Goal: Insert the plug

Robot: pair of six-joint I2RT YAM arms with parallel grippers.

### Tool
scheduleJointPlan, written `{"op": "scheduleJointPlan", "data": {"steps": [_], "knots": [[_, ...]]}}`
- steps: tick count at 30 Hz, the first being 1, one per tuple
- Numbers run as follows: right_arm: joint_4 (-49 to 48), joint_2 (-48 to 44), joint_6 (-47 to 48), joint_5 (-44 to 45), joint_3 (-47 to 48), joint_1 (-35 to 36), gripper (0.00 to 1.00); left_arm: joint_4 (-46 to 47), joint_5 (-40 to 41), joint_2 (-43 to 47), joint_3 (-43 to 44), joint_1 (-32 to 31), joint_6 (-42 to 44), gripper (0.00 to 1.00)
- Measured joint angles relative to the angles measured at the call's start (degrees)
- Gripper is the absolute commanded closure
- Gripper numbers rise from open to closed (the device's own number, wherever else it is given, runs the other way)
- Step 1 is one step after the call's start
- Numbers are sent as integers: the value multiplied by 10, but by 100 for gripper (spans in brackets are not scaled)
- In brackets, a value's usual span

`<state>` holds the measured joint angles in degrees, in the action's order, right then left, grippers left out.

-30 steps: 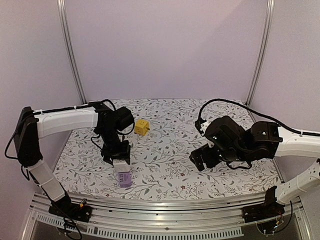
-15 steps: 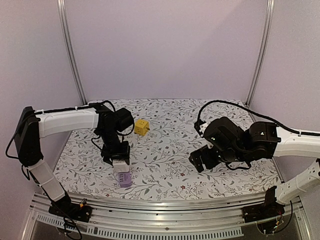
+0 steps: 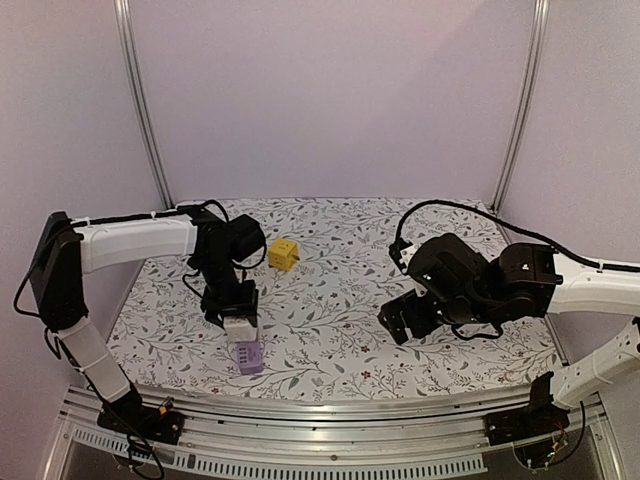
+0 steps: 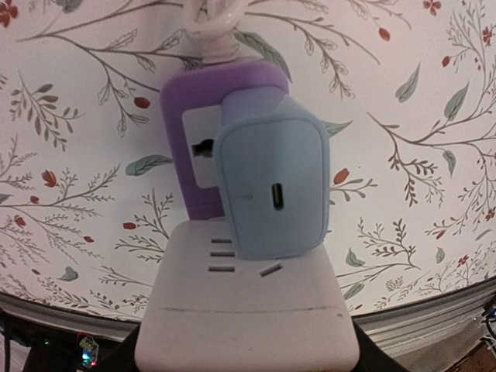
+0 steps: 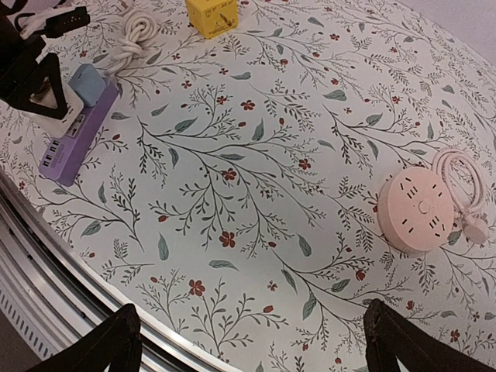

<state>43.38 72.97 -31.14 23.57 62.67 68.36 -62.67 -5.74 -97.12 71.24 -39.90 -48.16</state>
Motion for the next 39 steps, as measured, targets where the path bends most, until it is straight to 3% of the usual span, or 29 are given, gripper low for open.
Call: {"op": "scheduleJointPlan", "data": {"steps": [39], "knots": [[0, 0, 4, 0, -1, 0, 1, -43, 17, -42, 63, -30, -76, 100]]}}
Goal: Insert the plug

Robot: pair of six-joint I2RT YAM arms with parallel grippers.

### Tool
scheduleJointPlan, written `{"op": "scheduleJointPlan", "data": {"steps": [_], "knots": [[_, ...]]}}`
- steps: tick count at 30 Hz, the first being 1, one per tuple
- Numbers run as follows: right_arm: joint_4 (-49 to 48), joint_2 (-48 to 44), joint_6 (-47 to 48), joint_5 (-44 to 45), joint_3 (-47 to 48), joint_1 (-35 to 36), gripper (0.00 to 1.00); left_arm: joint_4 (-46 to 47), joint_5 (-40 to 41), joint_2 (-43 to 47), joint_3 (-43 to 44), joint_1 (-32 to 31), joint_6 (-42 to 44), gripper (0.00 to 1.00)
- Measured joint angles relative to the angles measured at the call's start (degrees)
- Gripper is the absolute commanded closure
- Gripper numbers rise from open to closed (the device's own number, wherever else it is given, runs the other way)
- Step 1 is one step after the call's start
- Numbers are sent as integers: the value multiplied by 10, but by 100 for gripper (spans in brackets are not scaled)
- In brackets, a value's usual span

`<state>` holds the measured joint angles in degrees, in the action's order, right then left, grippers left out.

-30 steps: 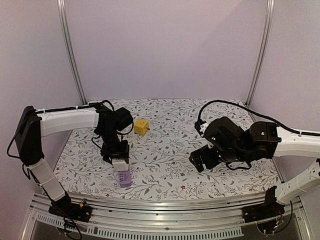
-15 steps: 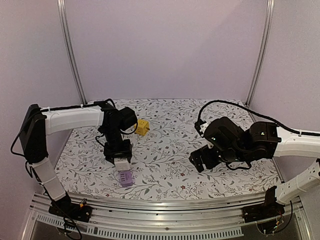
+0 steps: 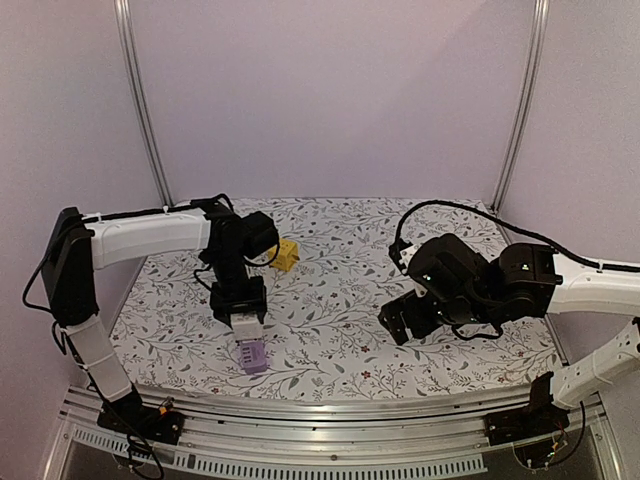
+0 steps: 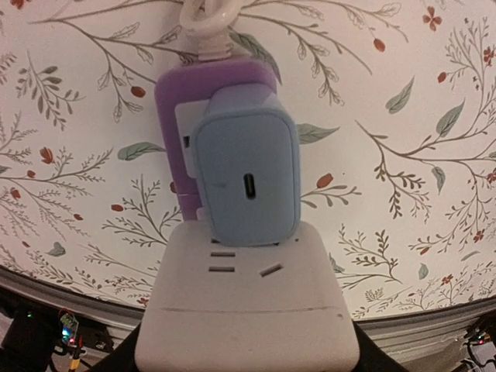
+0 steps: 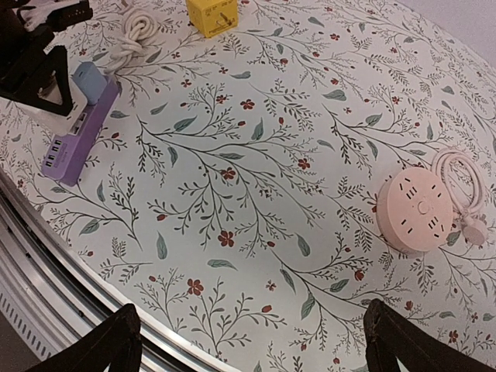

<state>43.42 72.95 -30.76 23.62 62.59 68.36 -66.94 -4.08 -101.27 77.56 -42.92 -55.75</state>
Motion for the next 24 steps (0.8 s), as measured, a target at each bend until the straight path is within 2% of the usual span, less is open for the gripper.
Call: {"op": "scheduleJointPlan", "data": {"steps": [24], "knots": [[1, 11, 10, 0, 0, 0, 1, 11, -2, -6, -5, -6, 2, 100]]}}
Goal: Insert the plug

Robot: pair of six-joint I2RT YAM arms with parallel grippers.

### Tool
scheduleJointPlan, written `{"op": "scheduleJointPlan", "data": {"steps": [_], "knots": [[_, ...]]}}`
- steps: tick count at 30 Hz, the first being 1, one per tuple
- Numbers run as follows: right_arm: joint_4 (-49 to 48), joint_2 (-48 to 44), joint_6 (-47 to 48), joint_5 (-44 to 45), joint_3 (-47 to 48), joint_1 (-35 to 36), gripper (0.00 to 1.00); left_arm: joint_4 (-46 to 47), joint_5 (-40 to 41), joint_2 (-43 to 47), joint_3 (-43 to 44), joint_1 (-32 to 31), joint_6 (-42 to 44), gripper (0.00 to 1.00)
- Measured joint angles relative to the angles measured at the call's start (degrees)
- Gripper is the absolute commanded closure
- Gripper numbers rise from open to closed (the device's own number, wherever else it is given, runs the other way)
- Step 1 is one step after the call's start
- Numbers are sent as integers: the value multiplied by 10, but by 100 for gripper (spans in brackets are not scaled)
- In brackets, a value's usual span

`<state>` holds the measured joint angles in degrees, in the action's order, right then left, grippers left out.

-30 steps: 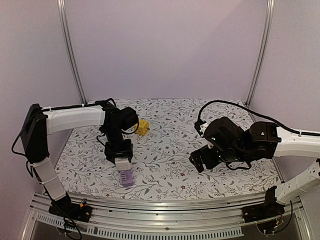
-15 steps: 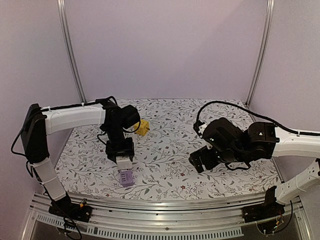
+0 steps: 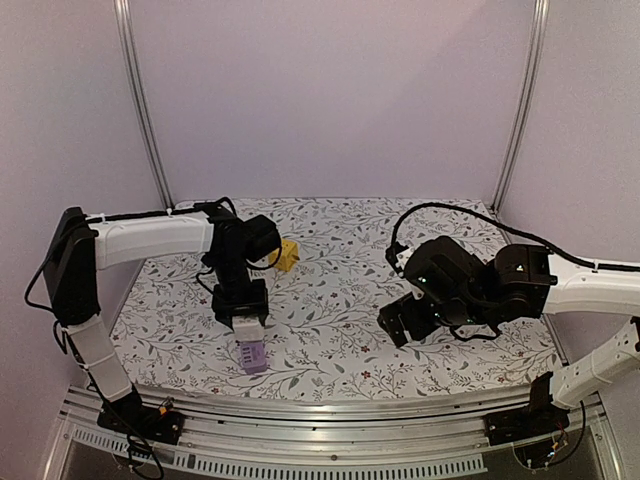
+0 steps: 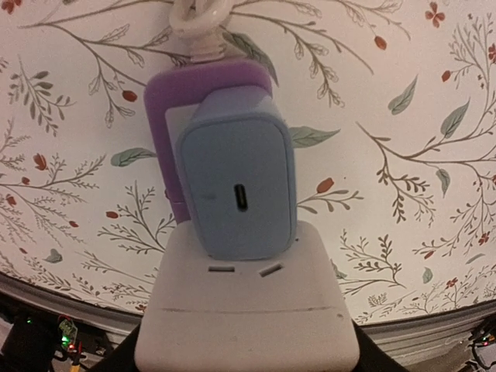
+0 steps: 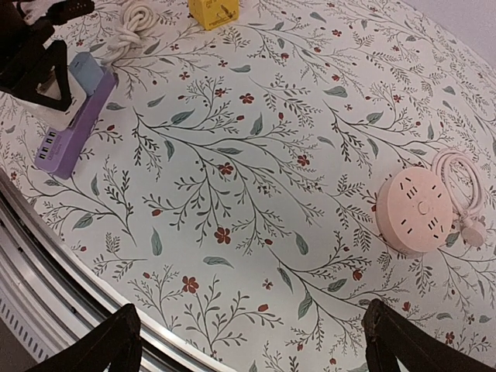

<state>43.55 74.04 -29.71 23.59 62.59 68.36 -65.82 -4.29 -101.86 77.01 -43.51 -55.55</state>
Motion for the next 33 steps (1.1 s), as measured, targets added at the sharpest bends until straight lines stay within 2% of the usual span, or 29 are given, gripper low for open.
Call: {"op": "scheduleJointPlan", "data": {"steps": [15, 23, 33], "knots": [[3, 15, 0, -3, 0, 0, 1, 9, -1, 1, -7, 0, 10, 100], [7, 16, 0, -2, 0, 0, 1, 40, 3, 26, -42, 0, -11, 100], [10, 22, 1, -2, 0, 0, 1, 5, 11, -8, -2, 1, 10, 100]]}}
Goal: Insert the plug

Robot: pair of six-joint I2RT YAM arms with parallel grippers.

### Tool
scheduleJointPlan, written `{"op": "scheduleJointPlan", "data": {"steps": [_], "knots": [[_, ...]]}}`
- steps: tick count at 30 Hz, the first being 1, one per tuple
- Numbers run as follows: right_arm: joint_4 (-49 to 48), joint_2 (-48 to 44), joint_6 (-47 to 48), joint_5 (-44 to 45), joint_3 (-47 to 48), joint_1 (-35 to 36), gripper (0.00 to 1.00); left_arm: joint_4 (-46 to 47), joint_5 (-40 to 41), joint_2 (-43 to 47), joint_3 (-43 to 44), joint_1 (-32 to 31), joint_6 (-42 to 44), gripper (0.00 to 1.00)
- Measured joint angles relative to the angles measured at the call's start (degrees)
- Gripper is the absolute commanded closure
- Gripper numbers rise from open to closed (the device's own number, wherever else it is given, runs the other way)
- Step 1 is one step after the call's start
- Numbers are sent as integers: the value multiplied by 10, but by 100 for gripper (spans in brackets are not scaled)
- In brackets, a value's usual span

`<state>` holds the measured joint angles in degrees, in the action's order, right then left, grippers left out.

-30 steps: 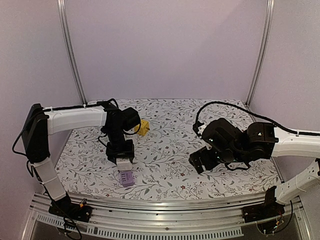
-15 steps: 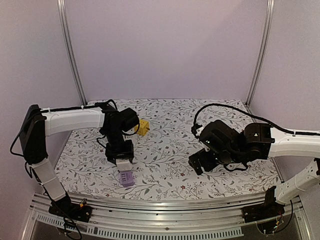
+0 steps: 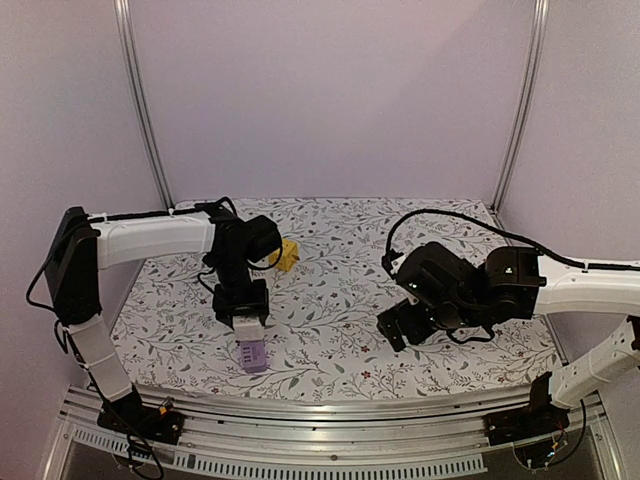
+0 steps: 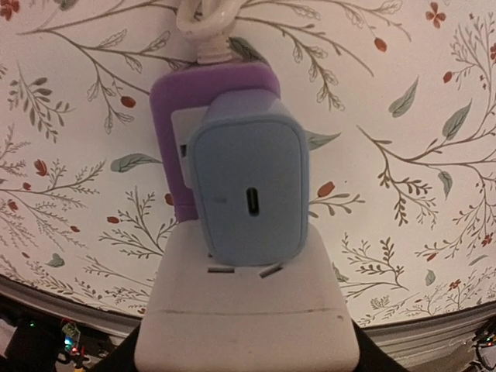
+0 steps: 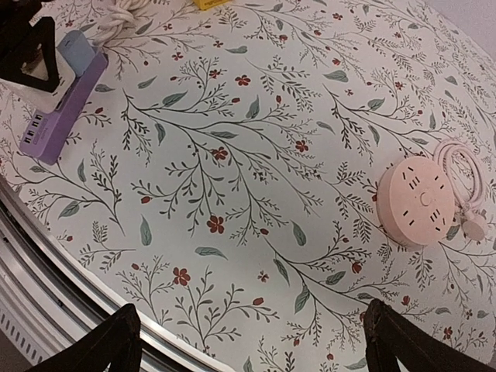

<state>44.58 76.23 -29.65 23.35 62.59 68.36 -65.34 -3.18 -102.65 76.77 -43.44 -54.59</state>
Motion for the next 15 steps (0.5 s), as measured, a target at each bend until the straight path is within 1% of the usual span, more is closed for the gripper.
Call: {"op": "scheduleJointPlan", "data": {"steps": [8, 12, 15], "knots": [[4, 0, 0, 0, 0, 0, 1, 4, -9, 0, -8, 5, 10, 100], [4, 5, 1, 0, 0, 0, 1, 37, -22, 5, -46, 10, 1, 100], [5, 11, 1, 0, 0, 0, 1, 51, -29, 6, -51, 14, -10, 100]]}}
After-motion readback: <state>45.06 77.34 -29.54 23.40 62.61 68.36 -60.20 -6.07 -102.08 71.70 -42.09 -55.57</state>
